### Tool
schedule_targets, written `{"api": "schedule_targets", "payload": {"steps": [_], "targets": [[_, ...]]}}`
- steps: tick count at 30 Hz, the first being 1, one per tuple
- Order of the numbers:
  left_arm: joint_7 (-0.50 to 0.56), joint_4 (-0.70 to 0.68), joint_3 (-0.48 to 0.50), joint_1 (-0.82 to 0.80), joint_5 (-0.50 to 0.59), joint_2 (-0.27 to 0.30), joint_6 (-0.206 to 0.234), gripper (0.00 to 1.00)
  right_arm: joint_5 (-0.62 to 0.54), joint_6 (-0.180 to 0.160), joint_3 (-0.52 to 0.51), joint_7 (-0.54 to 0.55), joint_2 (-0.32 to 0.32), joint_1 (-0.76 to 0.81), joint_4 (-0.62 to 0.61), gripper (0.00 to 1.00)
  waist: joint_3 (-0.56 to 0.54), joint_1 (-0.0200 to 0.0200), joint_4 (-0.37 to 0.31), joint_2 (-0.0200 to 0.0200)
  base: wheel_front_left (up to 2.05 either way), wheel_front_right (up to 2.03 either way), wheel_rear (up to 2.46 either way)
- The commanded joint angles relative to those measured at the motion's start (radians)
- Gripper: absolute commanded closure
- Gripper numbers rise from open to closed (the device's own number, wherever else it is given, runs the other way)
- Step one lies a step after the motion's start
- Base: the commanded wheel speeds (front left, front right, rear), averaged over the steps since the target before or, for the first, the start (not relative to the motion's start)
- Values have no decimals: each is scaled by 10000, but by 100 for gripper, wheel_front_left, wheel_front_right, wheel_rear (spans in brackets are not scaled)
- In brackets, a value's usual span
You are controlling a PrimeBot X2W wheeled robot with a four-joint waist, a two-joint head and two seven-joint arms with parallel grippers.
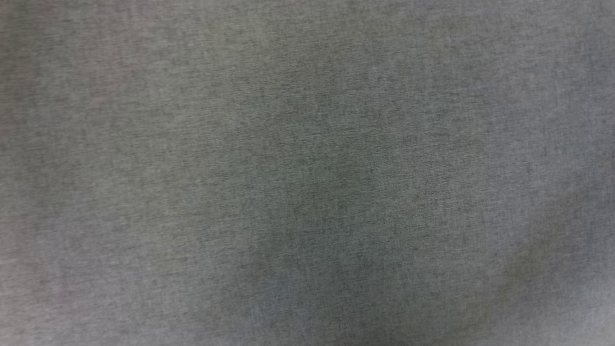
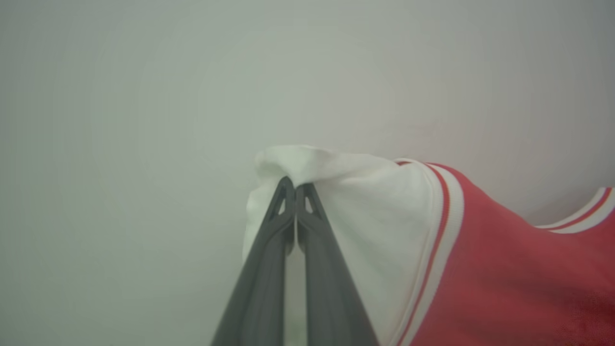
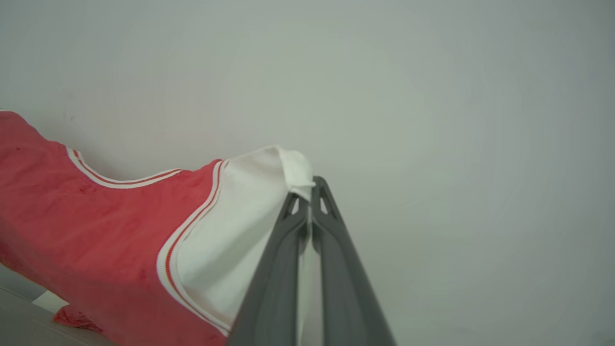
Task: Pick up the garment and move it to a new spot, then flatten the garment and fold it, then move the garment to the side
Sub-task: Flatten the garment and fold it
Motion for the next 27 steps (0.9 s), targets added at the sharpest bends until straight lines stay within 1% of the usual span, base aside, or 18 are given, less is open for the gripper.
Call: {"api": "schedule_targets", "payload": {"steps": [1, 4, 6, 9, 13, 14, 17, 20, 24, 27], "targets": [[-260, 29, 108, 387, -161, -43, -33, 100, 281, -10, 265, -122, -136, 124, 121, 100, -56, -2, 88, 0, 0, 0, 0], [-636, 78, 136, 1018, -406, -202, -131, 100, 674, -10, 662, -267, -339, 569, 177, 100, -259, -2, 233, 0, 0, 0, 0], [-904, 23, 217, 1518, -543, -187, -191, 100, 994, -10, 917, -334, -406, 896, 91, 100, -488, -2, 293, 0, 0, 0, 0], [-1367, -173, 324, 2585, -820, -264, -216, 100, 1341, -10, 1343, -460, -715, 1769, -144, 100, -1030, -2, 495, 0, 0, 0, 0], [-2051, -676, 528, 4691, -1250, -343, -203, 100, 1822, -10, 1810, -603, -1125, 3577, -849, 100, -2050, -2, 747, 0, 0, 0, 0], [-2051, -676, 528, 4691, -1250, -343, -203, 100, 1822, -10, 1810, -603, -1125, 3577, -849, 100, -2050, -2, 747, 0, 0, 0, 0], [-2366, -1235, 844, 6562, -1652, -345, -80, 100, 2124, -10, 1985, -663, -1370, 5188, -1459, 100, -2935, -2, 829, 0, 0, 0, 0], [-2486, -1750, 1172, 8496, -2035, -315, 76, 100, 2351, -10, 1903, -620, -1501, 6817, -1967, 100, -3744, -2, 856, 0, 0, 0, 0], [-2594, -2353, 1537, 10864, -2375, -329, 287, 100, 2536, -12, 1621, -552, -1488, 9025, -2527, 100, -4694, -2, 811, 0, 0, 0, 0], [-2639, -2852, 1744, 12557, -2497, -398, 576, 100, 2629, -12, 1251, -385, -1417, 10588, -2867, 100, -5202, -2, 744, 0, 0, 0, 0]]}}
